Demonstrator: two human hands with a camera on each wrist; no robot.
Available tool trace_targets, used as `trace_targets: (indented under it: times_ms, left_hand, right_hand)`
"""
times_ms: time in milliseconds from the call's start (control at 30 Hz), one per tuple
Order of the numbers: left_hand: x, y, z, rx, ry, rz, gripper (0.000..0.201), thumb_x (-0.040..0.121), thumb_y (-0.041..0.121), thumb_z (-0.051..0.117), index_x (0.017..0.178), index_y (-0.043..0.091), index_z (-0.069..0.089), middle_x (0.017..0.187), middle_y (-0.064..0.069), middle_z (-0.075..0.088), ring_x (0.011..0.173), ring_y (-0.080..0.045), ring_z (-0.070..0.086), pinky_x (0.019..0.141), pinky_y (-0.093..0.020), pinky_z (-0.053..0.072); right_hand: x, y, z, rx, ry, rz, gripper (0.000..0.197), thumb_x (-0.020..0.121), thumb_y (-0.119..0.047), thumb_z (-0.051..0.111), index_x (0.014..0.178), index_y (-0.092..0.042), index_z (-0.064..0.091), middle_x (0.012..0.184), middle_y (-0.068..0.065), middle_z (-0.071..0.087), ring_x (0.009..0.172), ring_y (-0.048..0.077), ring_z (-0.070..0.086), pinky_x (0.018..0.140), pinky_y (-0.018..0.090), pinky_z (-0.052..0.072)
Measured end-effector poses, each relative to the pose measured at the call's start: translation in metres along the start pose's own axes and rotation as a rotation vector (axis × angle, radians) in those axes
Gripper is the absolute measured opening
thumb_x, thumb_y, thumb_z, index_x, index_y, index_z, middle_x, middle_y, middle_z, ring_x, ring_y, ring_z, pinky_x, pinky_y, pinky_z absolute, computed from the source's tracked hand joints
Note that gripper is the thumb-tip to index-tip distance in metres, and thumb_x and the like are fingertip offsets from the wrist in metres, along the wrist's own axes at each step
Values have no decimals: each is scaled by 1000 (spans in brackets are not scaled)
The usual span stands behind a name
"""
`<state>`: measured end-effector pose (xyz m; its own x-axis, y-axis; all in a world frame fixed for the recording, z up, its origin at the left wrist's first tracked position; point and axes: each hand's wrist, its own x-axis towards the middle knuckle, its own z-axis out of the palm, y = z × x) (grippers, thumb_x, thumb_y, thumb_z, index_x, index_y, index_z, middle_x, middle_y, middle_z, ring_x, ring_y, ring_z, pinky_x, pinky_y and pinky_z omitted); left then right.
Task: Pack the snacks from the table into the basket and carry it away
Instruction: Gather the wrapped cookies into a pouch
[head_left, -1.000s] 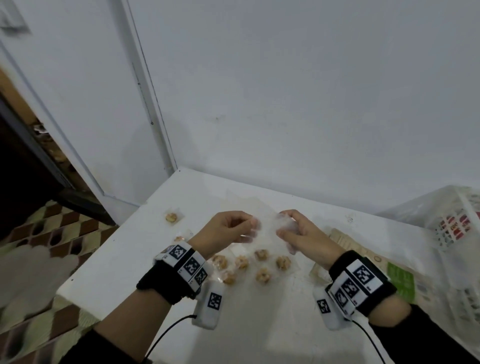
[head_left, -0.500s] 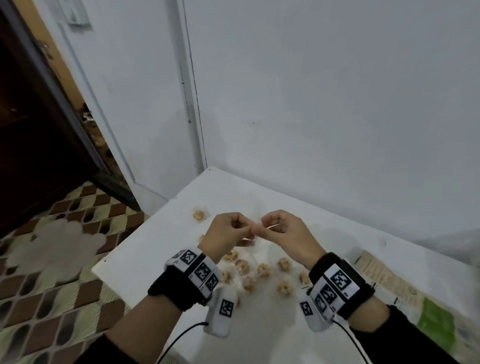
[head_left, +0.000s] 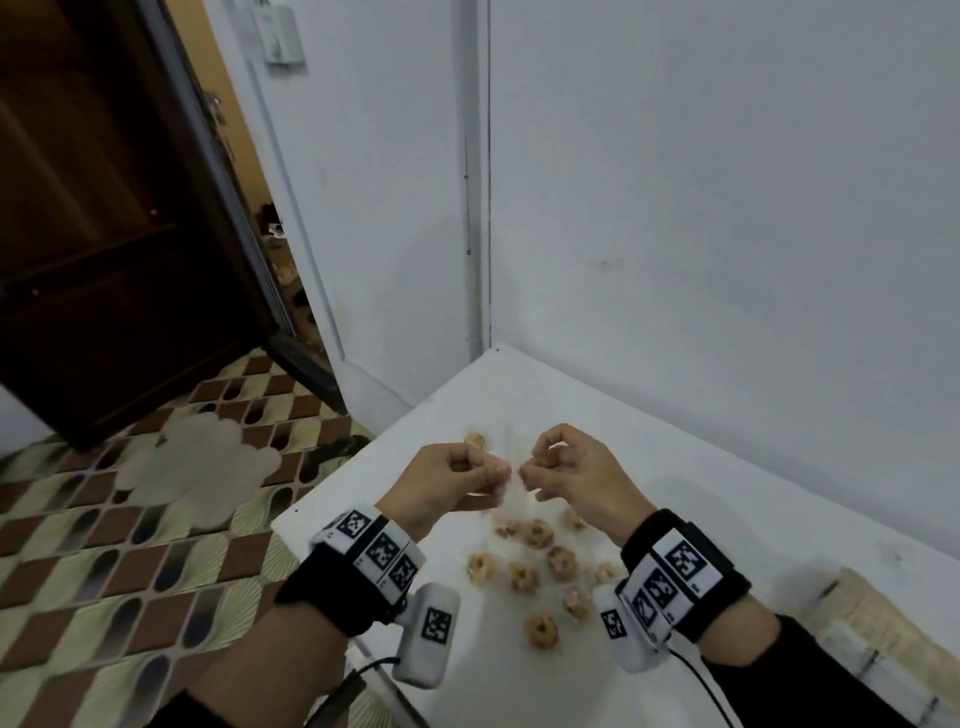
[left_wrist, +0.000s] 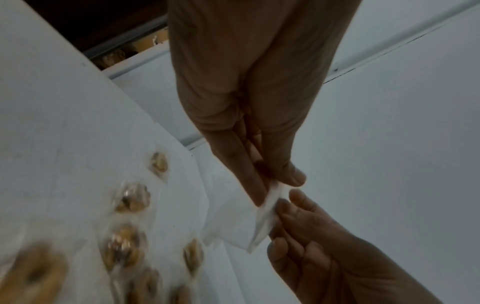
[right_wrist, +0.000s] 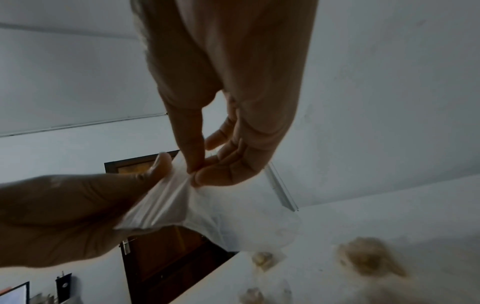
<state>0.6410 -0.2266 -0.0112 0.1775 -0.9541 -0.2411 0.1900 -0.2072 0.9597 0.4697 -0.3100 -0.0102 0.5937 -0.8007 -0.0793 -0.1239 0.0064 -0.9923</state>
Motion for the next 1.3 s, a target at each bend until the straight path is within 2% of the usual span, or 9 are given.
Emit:
trace_targets:
  times_ms: [167,333,567,733,833,967,1100,1167,1300]
  left_hand:
    - [10,11,-37,-23,-40,11,25,84,13,66,101,-5,67,91,-16,70,84,-23,68,80,-30,57]
    - [18,10,-56,88,-50,30,22,90,11,63,106,-5,66,101,-19,72,96,-26,70,83,-32,57]
    - [28,1,-69,354,161,92,12,85,9,67,86,-2,65,73,-11,69,67,-17,67,70,-36,60]
    - [33,7,-82,507,347,161,11,86,7,63,89,-3,58,81,-15,62,67,-20,65,56,-27,58]
    - [36,14,-92,569,306,156,10,87,8,63,90,0,58,82,-13,63,71,-22,67,55,-25,58]
    - [37,18,-94,636,287,269,9,84,11,65,87,10,57,70,-9,63,61,-17,66,56,-25,58]
    - [33,19,-86,707,226,367,7,83,10,66,84,11,59,66,-7,65,57,-15,66,58,-25,57]
    - [34,16,-76,674,163,437,8,81,8,66,81,14,60,66,-2,65,59,-15,64,59,-28,57]
    - [45,11,-71,652,93,604,17,77,32,68,91,24,61,86,12,64,80,-6,58,72,-16,44]
  right_hand:
    - [26,-6,37,16,0,3,9,90,-4,61,95,-5,69,91,13,72,80,21,72,76,26,58]
    - [39,-8,54,42,4,14,20,85,-20,71,92,-1,73,92,13,73,84,23,73,76,28,59]
    - [57,0,69,-84,21,71,14,86,-9,67,83,6,68,82,15,71,75,21,72,68,30,60]
    - [64,6,71,-180,119,50,13,82,-4,64,72,-2,56,79,14,69,70,19,72,67,31,61]
    - [68,7,68,-285,104,38,11,78,-7,66,72,-4,57,79,11,69,68,20,72,68,38,60]
    - [73,1,62,-205,146,-75,13,84,-1,63,79,-9,55,86,16,64,67,25,70,62,30,58]
    - [78,1,61,-310,163,-115,22,88,-1,55,84,-17,70,87,0,70,64,7,66,63,14,51]
    - [79,2,67,-329,192,-99,18,85,-7,63,99,-18,70,94,-7,68,65,2,62,62,9,47]
    - [82,3,74,-336,62,-76,54,80,-7,72,129,-15,51,122,-2,52,84,10,63,65,12,51]
